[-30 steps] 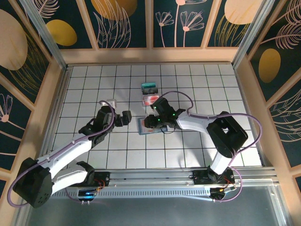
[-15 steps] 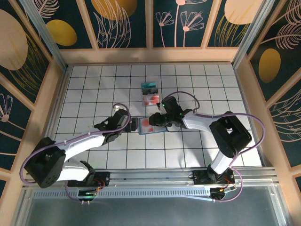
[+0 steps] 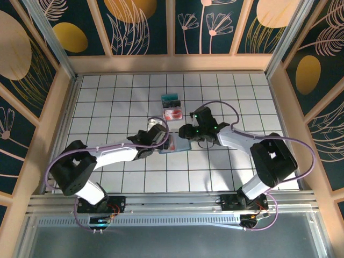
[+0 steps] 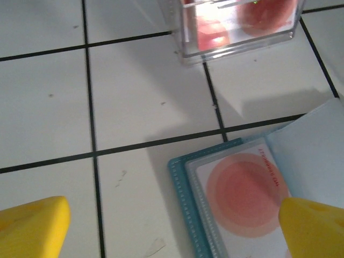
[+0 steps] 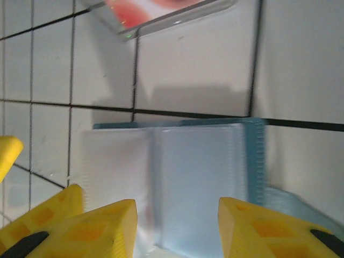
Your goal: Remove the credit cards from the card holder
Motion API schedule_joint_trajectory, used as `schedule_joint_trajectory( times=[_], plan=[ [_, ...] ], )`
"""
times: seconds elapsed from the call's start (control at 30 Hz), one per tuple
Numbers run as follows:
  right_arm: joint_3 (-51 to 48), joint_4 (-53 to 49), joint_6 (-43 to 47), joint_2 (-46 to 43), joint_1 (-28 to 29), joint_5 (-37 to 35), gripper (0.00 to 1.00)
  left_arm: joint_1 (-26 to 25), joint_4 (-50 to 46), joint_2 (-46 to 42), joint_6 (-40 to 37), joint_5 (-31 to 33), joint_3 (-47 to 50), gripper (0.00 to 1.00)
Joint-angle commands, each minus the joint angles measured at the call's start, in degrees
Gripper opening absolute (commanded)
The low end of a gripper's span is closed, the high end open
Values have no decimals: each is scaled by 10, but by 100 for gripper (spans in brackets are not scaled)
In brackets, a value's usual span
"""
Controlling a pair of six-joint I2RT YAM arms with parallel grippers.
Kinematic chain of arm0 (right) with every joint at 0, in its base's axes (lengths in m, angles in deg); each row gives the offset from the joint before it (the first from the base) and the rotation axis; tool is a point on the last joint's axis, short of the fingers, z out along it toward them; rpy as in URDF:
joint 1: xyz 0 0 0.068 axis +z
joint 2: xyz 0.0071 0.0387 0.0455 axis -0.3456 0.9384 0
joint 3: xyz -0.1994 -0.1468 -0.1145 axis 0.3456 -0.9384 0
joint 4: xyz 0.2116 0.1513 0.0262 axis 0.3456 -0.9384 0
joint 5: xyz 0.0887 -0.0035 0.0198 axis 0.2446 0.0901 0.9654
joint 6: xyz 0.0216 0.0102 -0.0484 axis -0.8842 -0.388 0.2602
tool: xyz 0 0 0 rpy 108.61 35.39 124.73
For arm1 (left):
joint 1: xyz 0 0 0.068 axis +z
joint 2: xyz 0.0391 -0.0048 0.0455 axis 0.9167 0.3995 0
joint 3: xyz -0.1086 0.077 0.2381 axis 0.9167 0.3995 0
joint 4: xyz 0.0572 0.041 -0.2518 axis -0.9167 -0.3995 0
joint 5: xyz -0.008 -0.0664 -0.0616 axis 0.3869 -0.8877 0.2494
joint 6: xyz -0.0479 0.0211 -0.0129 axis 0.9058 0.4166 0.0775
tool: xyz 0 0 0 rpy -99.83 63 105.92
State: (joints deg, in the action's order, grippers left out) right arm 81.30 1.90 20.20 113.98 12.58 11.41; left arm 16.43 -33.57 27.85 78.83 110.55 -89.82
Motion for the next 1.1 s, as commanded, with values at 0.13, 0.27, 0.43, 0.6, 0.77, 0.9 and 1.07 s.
schedule_joint_trajectory(
  times=[0.13, 0.27, 0.43, 0.6, 0.77, 0.9, 1.07],
  plan=[
    [-10, -86, -12, -103, -33, -135, 46, -31, 22, 92, -27, 32, -75, 99],
    [-13, -101, -20, -154, -39, -175, 56, -38, 21, 133, -28, 33, -115, 99],
    [-8, -119, -23, -178, -40, -198, 66, -41, -18, 183, -13, 50, -152, 99],
    [2, -124, -18, -177, -40, -207, 70, -51, -86, 223, -3, 87, -199, 99],
    [24, -151, -9, -176, -40, -238, 70, -53, -42, 133, 25, 56, -177, 99],
    [29, -159, -16, -178, -40, -241, 70, -53, -18, 35, 52, 69, -139, 99],
    [28, -146, -27, -180, -39, -209, 67, -39, -35, -55, 92, 105, -66, 99]
  ],
)
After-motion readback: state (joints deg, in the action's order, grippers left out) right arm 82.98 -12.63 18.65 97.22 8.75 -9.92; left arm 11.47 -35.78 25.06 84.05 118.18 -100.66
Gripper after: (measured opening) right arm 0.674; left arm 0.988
